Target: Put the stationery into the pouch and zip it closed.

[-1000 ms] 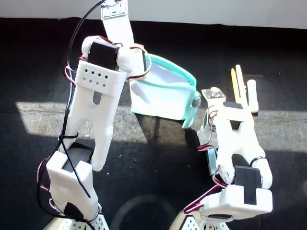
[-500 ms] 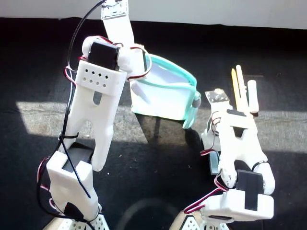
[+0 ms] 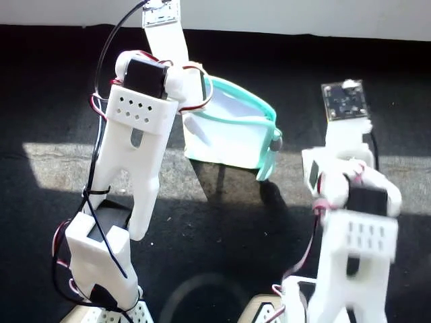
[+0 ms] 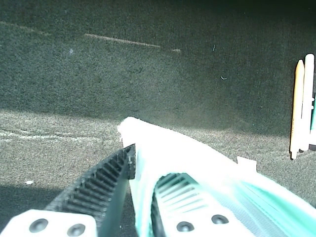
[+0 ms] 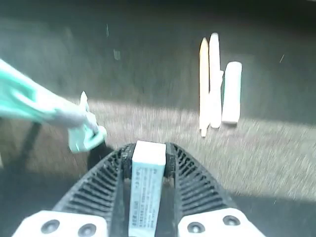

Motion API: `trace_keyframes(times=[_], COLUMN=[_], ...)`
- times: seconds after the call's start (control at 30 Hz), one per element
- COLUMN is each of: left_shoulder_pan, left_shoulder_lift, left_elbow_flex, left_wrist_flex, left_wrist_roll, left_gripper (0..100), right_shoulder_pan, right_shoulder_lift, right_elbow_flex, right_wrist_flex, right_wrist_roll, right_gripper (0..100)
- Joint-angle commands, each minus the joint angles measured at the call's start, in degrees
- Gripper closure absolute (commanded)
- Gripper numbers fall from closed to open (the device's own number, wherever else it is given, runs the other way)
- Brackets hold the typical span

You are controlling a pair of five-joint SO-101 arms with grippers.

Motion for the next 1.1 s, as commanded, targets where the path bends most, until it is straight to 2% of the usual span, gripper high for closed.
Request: trace_keyframes(times=[0.0,0.17,0.33,0.7,1.07], left_shoulder_pan=[-0.57,-0.57,-0.75,-0.57,-0.75], left_shoulder_lift=[2.24,2.24,2.24,2.24,1.98], left_elbow_flex=[0.40,0.40,0.40,0.40,0.13], left_wrist_flex=[0.18,0.18,0.18,0.18,0.18], left_wrist_roll=[-0.53,-0.53,-0.53,-0.53,-0.53], left_gripper=[99,99,99,99,99], right_shoulder_pan=[-6.55,-13.76,-19.91,-25.19,-25.27], right_shoulder_lift=[-7.87,-2.77,3.47,17.54,21.58], right_elbow_flex=[-7.43,-10.68,-16.48,-27.56,-27.47], right_wrist_flex=[-7.78,-18.51,-18.86,-19.12,-13.32], right_wrist_roll=[-7.03,-14.42,-16.26,-16.53,-16.44], right_gripper=[99.2,99.2,99.2,99.2,99.2])
